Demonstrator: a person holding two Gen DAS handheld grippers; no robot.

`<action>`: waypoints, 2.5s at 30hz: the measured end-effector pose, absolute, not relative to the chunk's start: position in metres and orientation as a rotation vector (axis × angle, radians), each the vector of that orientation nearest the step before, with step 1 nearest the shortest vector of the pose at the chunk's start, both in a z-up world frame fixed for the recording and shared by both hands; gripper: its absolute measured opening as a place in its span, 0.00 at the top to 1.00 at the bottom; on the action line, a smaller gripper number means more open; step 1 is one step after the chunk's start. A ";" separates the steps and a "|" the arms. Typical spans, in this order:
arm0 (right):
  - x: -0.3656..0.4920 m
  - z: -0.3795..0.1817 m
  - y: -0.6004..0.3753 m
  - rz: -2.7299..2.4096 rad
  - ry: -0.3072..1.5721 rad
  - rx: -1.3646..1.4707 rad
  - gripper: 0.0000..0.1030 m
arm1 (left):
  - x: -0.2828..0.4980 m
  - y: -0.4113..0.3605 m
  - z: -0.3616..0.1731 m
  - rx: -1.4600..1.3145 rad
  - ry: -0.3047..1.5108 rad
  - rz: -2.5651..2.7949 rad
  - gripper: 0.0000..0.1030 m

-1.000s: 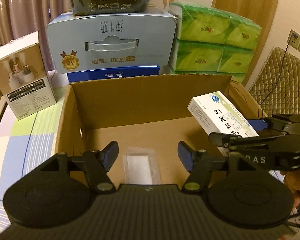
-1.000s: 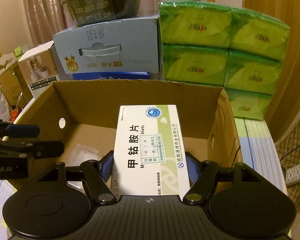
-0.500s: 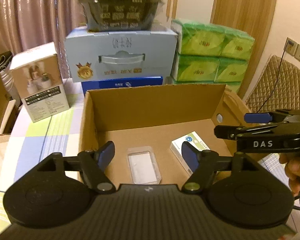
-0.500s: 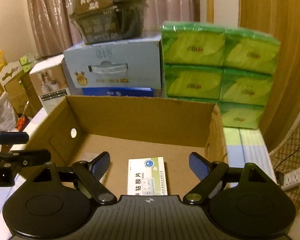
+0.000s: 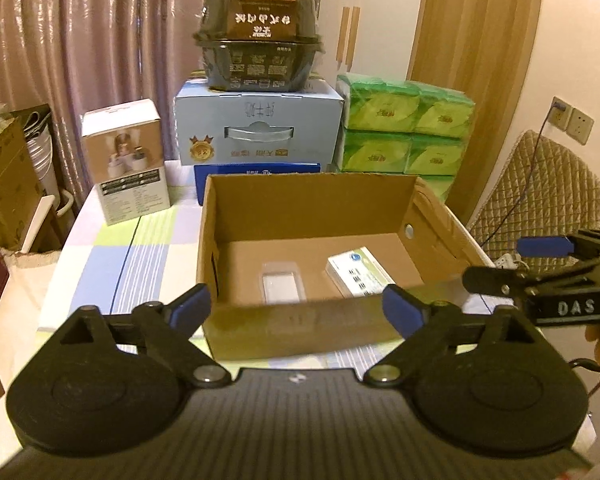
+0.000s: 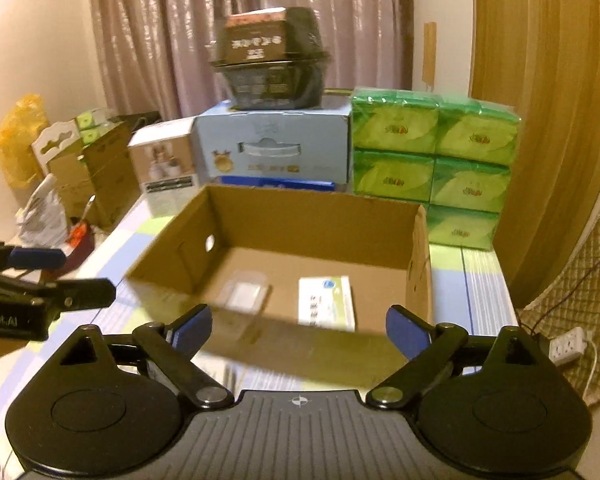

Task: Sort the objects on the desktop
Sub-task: 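Carry both items into the cardboard box and open both tools, then move both tools back toward the remaining items on the table, then grasp the parrot cream box with the left tool while the right grasps the green box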

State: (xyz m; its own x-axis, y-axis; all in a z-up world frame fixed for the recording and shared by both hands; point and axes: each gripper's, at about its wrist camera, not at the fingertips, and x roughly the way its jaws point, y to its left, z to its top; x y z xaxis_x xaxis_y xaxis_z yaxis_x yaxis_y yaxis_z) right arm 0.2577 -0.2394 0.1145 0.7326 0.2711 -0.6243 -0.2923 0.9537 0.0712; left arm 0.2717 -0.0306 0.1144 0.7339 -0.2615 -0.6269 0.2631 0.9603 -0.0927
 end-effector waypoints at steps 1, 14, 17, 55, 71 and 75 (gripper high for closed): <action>0.247 0.115 -0.240 0.316 0.680 -0.032 0.08 | 0.263 -0.030 0.115 0.002 0.688 -0.289 0.05; 0.132 0.093 -0.259 0.322 0.705 -0.047 0.02 | 0.159 -0.026 0.099 0.074 0.700 -0.315 0.01; 0.112 0.081 -0.266 0.315 0.728 -0.021 0.02 | 0.146 -0.027 0.090 0.074 0.719 -0.334 0.01; 0.087 -0.004 -0.250 0.496 0.887 -0.292 0.11 | 0.116 -0.060 -0.001 0.419 0.792 -0.641 0.02; 0.122 -0.039 -0.233 0.585 0.997 -0.418 0.52 | 0.149 -0.088 -0.033 0.622 0.838 -0.760 0.12; 0.125 -0.042 -0.230 0.579 1.008 -0.420 0.67 | 0.155 -0.093 -0.038 0.631 0.831 -0.775 0.15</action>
